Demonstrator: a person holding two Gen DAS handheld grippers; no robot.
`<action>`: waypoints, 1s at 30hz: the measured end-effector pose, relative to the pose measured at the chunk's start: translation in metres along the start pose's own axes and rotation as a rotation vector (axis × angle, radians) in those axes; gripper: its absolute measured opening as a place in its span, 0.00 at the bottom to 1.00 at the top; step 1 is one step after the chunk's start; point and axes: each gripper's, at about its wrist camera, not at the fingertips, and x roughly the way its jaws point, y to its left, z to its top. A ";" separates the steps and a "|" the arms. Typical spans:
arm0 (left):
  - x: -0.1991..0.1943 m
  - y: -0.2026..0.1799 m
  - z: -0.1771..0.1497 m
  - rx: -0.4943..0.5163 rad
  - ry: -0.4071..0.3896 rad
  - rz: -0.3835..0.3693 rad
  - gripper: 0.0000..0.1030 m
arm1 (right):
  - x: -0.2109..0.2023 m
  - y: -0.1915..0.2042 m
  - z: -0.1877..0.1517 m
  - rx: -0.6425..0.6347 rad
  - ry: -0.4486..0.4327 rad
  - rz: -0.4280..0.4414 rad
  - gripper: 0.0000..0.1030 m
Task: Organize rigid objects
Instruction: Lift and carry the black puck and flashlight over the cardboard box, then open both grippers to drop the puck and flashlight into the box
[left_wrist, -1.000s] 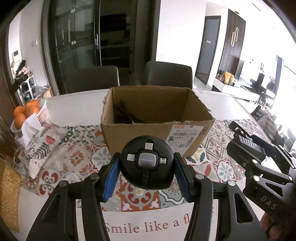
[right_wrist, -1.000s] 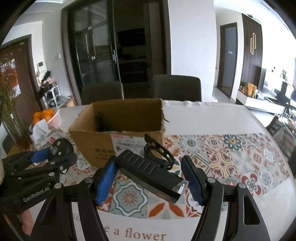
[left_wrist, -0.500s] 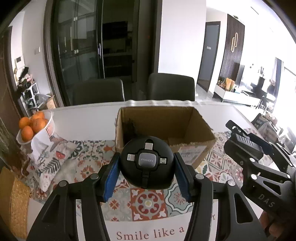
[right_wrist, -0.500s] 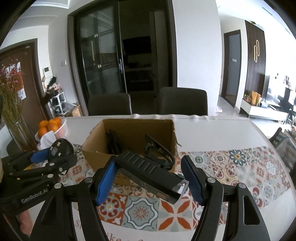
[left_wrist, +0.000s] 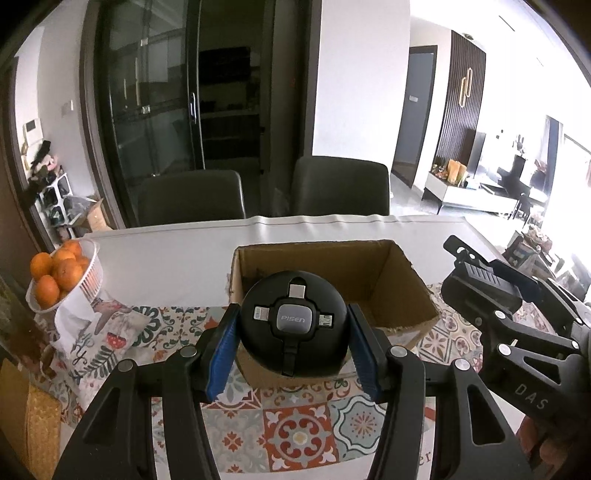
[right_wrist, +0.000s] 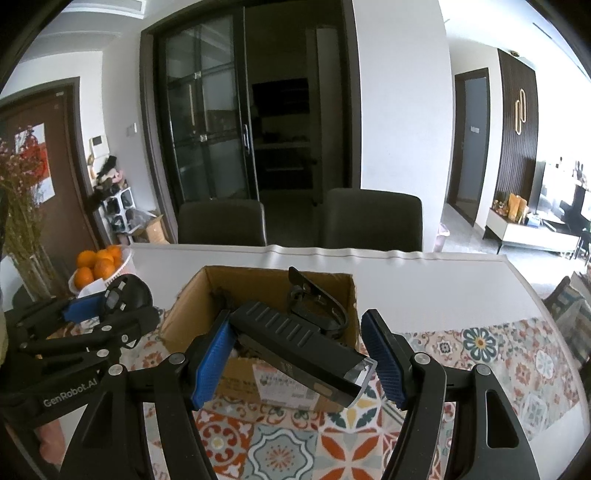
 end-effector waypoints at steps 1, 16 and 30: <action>0.004 0.001 0.003 -0.003 0.005 -0.006 0.54 | 0.004 -0.001 0.003 0.000 0.003 0.003 0.68; 0.070 0.002 0.029 -0.007 0.123 -0.040 0.54 | 0.068 -0.014 0.023 0.006 0.096 0.018 0.68; 0.113 -0.004 0.021 0.001 0.232 -0.042 0.54 | 0.104 -0.020 0.015 -0.015 0.194 -0.005 0.68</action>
